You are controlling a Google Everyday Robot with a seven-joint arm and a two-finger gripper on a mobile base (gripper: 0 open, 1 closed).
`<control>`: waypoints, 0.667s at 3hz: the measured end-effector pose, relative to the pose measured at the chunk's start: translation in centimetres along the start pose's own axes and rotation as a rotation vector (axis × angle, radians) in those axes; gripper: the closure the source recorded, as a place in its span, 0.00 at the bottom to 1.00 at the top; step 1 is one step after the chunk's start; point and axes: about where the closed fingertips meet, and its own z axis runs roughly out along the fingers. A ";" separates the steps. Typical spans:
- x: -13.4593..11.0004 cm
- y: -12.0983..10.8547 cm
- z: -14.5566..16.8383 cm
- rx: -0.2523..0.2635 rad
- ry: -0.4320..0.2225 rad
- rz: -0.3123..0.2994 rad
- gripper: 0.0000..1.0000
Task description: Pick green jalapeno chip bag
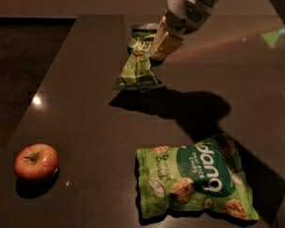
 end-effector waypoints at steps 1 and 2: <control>-1.9 -0.5 -2.4 0.014 -0.067 -0.022 1.00; -4.3 -1.2 -5.2 0.052 -0.146 -0.056 1.00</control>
Offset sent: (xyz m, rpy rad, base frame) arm -0.0044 0.0030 0.0826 0.1265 -0.0328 0.0696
